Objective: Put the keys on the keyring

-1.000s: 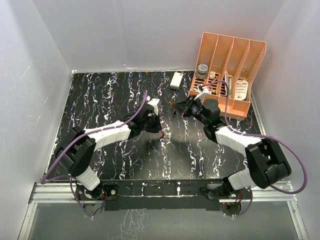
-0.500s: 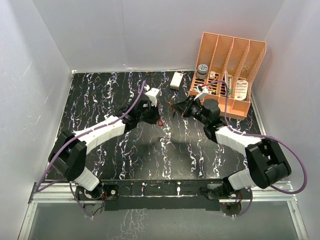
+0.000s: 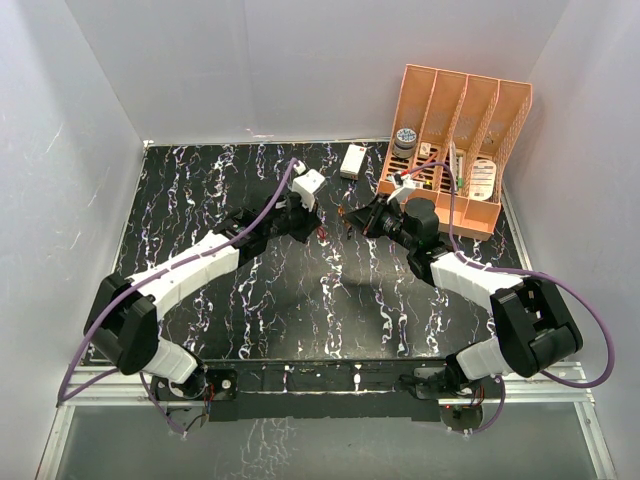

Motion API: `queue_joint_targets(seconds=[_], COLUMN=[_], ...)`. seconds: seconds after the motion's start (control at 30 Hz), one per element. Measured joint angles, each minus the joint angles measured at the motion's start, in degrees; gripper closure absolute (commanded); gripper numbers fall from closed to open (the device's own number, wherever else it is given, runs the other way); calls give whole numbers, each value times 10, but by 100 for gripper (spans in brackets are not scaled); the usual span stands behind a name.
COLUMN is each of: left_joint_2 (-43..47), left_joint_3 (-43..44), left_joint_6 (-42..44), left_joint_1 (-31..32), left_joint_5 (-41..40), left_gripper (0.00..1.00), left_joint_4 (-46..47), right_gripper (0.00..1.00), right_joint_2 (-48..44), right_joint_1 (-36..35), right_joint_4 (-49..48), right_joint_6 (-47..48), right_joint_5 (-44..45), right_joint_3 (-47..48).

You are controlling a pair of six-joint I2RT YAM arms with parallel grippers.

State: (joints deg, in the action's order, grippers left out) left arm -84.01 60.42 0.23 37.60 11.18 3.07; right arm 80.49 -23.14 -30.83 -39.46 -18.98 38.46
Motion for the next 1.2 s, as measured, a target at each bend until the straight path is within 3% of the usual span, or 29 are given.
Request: queue_joint_targets(seconds=[0.77,1.2], left_joint_2=[0,-11], left_joint_3=[28,57], left_joint_6=[140,187], left_joint_1=[0,-4], left_joint_5=[48,96], left_gripper=[100,100], left_joint_4=[51,43], right_gripper=[100,100], right_joint_2=[4,4], right_joint_1=[0,0], right_joint_4=[138,170], right_joint_6=[7,9], right_joint_5=[-7,-9], right_joint_3=[83,90])
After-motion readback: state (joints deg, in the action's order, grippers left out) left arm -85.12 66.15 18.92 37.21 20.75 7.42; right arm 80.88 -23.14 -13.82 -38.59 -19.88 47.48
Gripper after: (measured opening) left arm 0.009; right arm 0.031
